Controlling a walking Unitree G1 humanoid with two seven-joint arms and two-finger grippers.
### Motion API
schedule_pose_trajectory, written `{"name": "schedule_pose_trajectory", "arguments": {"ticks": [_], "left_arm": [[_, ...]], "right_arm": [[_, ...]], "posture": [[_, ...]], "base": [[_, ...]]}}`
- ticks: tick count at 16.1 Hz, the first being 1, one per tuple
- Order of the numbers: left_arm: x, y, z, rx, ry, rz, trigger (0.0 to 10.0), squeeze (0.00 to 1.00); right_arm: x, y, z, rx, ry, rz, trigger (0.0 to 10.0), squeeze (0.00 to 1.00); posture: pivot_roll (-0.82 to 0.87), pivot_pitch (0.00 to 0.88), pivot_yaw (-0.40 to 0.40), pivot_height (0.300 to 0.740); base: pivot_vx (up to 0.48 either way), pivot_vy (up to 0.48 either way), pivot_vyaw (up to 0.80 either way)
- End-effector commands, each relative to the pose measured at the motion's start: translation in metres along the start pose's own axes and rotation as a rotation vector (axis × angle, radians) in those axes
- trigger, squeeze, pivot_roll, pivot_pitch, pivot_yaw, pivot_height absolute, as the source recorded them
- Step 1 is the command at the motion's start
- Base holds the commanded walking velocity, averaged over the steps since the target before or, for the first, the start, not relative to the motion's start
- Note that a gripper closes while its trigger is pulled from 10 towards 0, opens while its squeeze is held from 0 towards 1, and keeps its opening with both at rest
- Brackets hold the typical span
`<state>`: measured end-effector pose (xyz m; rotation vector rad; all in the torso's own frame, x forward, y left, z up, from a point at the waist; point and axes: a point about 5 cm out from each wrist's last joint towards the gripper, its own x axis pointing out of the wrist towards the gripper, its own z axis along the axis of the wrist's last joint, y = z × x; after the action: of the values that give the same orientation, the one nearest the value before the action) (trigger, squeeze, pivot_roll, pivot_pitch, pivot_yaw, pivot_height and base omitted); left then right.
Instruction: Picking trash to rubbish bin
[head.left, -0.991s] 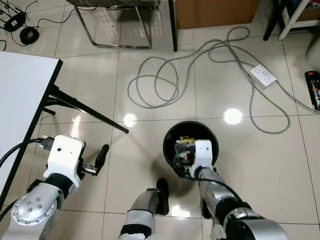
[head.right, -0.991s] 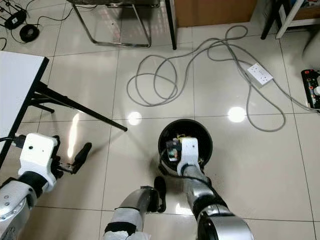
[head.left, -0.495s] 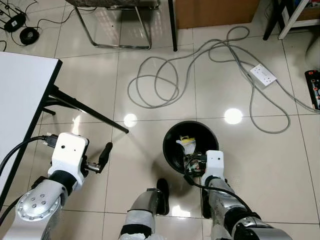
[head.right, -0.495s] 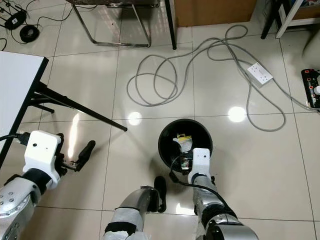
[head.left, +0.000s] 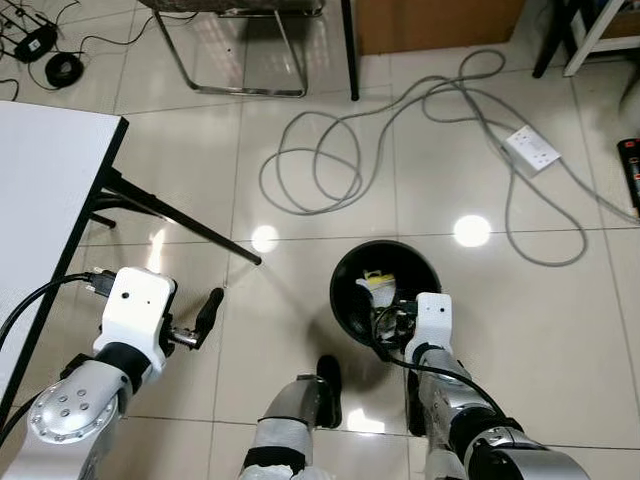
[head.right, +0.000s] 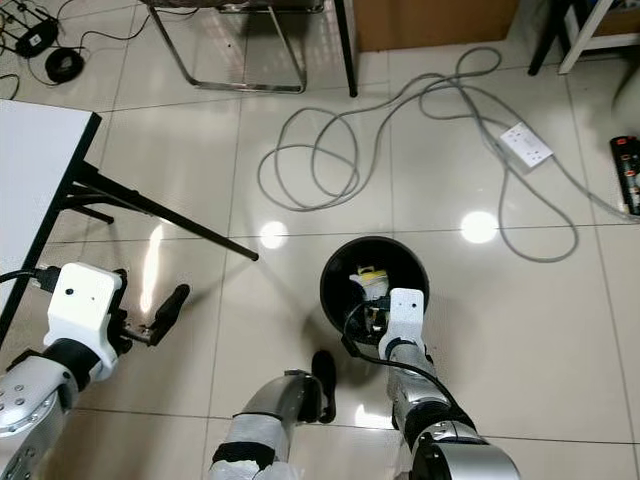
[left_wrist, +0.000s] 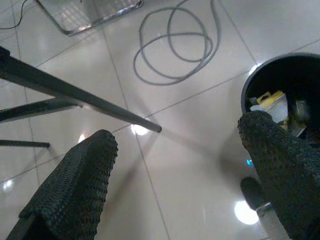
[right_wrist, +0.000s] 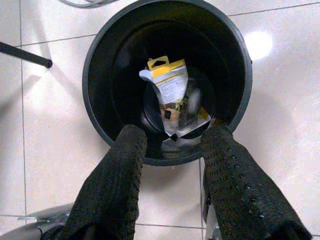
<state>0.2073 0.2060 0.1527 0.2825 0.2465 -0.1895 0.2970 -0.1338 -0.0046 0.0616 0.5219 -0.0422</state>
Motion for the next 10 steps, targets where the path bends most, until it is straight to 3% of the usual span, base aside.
{"name": "schedule_pose_trajectory", "arguments": {"ticks": [1,7,10], "left_arm": [[-0.006,0.005,-0.007,0.004,0.044,0.004,10.0,0.00],[0.000,0.005,-0.005,0.010,0.031,-0.007,10.0,0.00],[0.019,-0.005,-0.001,-0.036,-0.024,-0.006,10.0,0.00]], "right_arm": [[-0.005,0.003,-0.016,0.020,0.052,-0.006,10.0,0.98],[-0.005,-0.001,-0.016,0.021,0.036,-0.019,10.0,1.00],[-0.001,-0.016,0.006,-0.068,-0.082,-0.036,10.0,1.00]], "posture": [[0.35,0.479,0.268,0.740],[0.32,0.448,0.261,0.740],[0.25,0.407,0.212,0.740]], "base": [[0.000,0.000,0.00],[0.000,0.000,0.00],[0.000,0.000,0.00]]}}
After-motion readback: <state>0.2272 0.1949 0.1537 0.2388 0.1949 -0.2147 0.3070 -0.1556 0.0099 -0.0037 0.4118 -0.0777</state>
